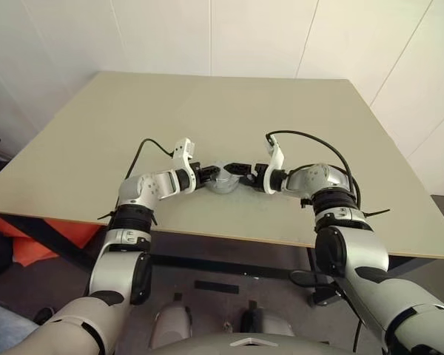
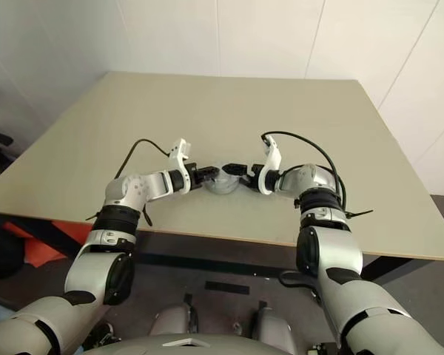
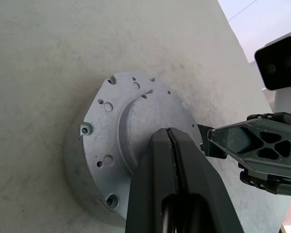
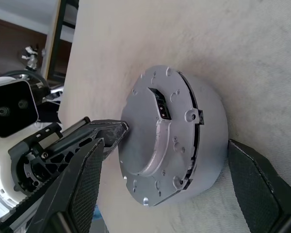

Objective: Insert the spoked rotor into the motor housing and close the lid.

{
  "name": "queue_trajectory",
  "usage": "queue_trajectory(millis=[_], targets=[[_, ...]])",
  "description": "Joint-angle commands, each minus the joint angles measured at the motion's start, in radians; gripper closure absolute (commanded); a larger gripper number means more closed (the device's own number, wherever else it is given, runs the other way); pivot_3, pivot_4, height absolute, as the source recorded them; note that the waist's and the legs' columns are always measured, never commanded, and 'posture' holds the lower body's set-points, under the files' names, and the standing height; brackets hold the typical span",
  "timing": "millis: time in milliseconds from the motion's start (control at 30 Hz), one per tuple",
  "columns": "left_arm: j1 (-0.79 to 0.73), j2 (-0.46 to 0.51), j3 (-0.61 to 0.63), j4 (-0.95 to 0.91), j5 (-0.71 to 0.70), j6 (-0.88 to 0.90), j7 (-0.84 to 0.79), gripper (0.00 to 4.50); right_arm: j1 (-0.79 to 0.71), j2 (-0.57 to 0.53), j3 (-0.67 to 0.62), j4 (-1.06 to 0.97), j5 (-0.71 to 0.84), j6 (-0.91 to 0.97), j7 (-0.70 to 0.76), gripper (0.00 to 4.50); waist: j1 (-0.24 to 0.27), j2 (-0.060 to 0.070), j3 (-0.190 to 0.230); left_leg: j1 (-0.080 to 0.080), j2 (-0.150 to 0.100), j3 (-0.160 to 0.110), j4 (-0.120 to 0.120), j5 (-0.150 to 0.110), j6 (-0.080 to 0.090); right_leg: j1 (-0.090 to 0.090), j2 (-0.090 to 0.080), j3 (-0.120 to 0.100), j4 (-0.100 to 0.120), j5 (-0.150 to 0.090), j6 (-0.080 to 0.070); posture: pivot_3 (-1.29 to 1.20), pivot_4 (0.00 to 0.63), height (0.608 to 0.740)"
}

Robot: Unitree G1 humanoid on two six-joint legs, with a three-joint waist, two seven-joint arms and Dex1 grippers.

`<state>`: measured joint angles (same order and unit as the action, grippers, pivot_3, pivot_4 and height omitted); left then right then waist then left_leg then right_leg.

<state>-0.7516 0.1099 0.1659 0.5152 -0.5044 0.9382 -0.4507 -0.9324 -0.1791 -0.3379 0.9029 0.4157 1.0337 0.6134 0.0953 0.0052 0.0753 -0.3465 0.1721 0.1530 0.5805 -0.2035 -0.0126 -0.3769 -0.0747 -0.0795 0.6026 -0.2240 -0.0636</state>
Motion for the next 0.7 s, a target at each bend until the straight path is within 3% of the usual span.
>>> queue_trajectory(millis=[33,433,700], targets=[[0.027,0.013,-0.025,0.032,0.041,0.008,0.022,4.50,-0.047,0.055,-0.029,0.010,0.058,-0.007,-0.004,0.02,-0.003,0.000,0.000,0.001,0.000,0.000,-0.001,0.000,-0.001,0.000,0.000,0.000,0.000,-0.001,0.001,0.00,0.000,0.740],[0.031,0.027,-0.031,0.035,0.049,-0.008,0.024,4.50,-0.083,0.132,-0.062,-0.004,0.080,0.016,-0.009,0.02,-0.009,0.000,0.000,-0.001,0.001,0.000,-0.005,0.002,-0.003,-0.009,0.002,0.000,0.002,-0.001,-0.003,0.00,0.000,0.740],[0.040,0.026,-0.040,0.034,0.060,-0.018,0.018,4.50,-0.074,0.148,-0.084,0.036,0.059,-0.078,-0.077,0.02,-0.009,0.000,0.000,-0.002,0.001,0.000,-0.005,0.003,-0.003,-0.010,0.002,0.000,0.002,-0.002,-0.005,0.00,0.000,0.740]])
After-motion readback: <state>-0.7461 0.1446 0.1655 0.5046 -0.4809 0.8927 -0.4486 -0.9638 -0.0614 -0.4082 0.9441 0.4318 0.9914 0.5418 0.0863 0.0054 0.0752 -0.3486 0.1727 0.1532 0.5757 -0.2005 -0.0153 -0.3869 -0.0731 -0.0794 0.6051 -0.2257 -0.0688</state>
